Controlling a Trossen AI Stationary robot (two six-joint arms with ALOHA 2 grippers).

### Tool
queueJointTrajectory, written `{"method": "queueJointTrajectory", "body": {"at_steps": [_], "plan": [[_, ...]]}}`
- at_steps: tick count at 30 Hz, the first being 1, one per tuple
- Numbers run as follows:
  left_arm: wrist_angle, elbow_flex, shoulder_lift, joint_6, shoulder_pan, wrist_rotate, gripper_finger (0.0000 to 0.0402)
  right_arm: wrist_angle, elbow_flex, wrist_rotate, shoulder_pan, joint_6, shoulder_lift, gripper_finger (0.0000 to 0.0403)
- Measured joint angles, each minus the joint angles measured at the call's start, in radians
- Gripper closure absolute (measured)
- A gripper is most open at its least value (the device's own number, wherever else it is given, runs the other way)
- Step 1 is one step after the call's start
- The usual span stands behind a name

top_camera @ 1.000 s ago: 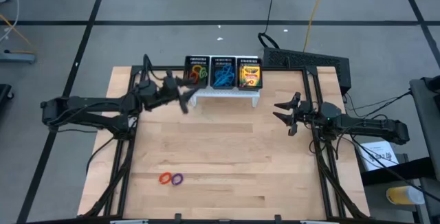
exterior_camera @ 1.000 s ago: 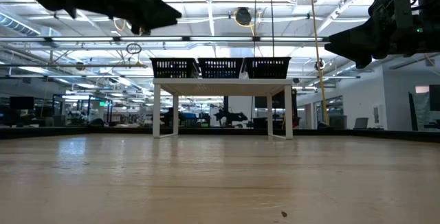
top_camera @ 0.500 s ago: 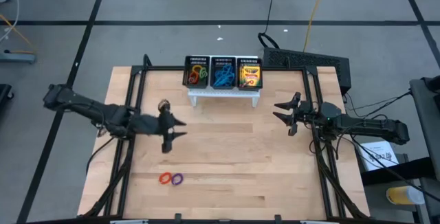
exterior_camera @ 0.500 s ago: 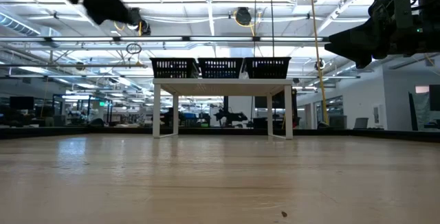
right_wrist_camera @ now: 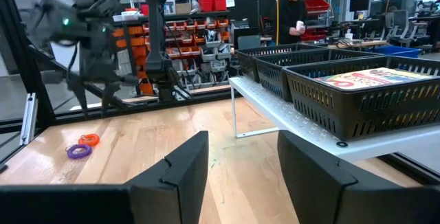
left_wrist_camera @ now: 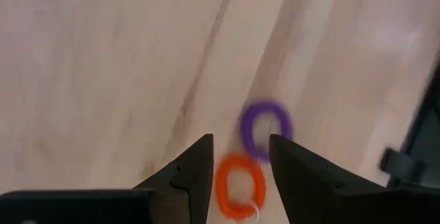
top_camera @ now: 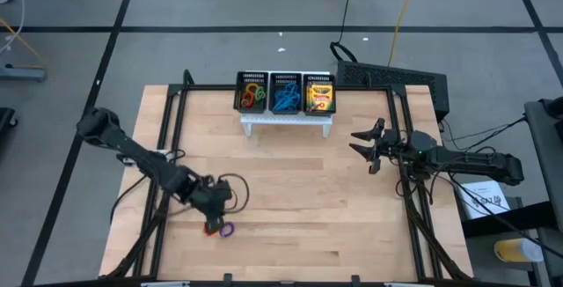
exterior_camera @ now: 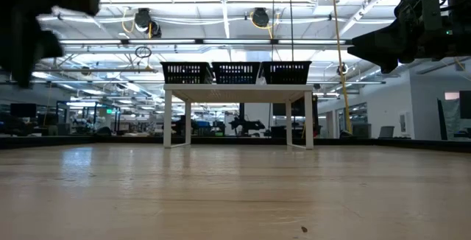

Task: Pick & Place Office Desk Supplies
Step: Put the orange spring keychain into the left black bin

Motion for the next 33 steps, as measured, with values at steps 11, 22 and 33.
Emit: {"method": "queueJointTrajectory", "body": {"at_steps": [11, 22, 33], "plan": [[-0.076, 0.000, 0.143, -0.327, -0.142, 0.010, 0.0254, 0.000, 0.000, 0.000, 0.000, 0.000, 0.000, 0.0238], [-0.070, 0.002, 0.289, -0.296, -0.218, 0.018, 0.0254, 0.000, 0.000, 0.000, 0.000, 0.000, 0.000, 0.0238], [-0.025, 0.001, 0.312, -0.187, -0.219, -0.001, 0.0261, 0.000, 0.000, 0.000, 0.000, 0.000, 0.000, 0.0238]]}}
